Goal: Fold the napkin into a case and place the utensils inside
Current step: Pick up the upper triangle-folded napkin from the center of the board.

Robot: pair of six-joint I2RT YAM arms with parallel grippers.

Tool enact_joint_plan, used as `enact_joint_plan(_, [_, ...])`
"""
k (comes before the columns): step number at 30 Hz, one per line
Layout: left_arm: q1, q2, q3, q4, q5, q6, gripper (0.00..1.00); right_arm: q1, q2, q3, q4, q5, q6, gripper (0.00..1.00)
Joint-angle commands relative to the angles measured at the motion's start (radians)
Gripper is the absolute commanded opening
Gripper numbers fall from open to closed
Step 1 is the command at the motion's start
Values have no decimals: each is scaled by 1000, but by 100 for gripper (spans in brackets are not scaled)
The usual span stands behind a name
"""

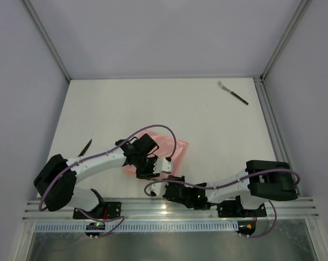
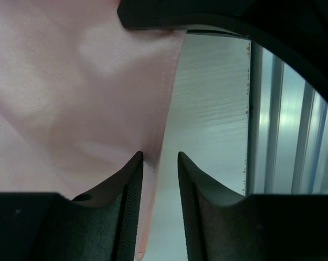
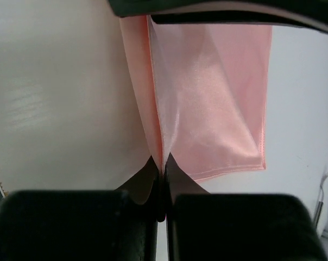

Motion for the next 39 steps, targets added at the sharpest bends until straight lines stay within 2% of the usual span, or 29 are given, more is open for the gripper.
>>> enact_joint_plan(1, [7, -51, -14, 20, 77, -38, 35, -37, -85, 3, 5, -106, 72, 4])
enact_joint_plan(2, [11, -56, -11, 12, 94, -44, 39, -45, -94, 3, -3, -127, 73, 4])
enact_joint_plan(3, [28, -66, 0, 1, 127, -52, 47, -57, -100, 8, -12, -149, 79, 4])
enact_joint_plan(6, [85, -95, 26, -60, 178, -58, 54, -83, -129, 12, -55, -207, 88, 4])
enact_joint_plan(10, [194, -157, 46, -129, 259, -79, 56, -157, -184, 5, -87, -335, 128, 4])
enact_joint_plan(13, [293, -209, 35, -135, 260, -85, 57, -214, -201, 14, -107, -436, 141, 4])
enact_joint_plan(18, [366, -284, -9, -21, 232, -160, 61, -289, -205, 46, -158, -528, 151, 4])
enact_joint_plan(19, [366, -307, -32, 12, 237, -174, 67, -301, -205, 51, -162, -566, 157, 4])
enact_joint_plan(20, [366, -316, -45, 68, 256, -188, 90, -319, -205, 57, -164, -580, 173, 4])
enact_joint_plan(21, [366, -330, -57, 93, 264, -188, 99, -330, -205, 58, -167, -601, 180, 4])
enact_joint_plan(24, [366, -373, -97, 115, 287, -83, 99, -373, -206, 45, -129, -675, 219, 4])
enact_joint_plan(25, [366, -381, -103, 112, 287, -41, 99, -382, -206, 26, -112, -744, 231, 4])
enact_joint_plan(27, [364, -384, -120, 115, 290, 72, 99, -409, -198, 17, -77, -772, 260, 4])
enact_joint_plan(31, [366, -381, -143, 104, 345, 204, 99, -430, -189, 28, -73, -795, 292, 4])
enact_joint_plan(36, [302, -389, -224, 234, 225, 162, 99, -447, -177, 23, -23, -810, 355, 4])
enact_joint_plan(39, [265, -369, -258, 293, 212, 175, 99, -449, -169, 26, -7, -818, 369, 4])
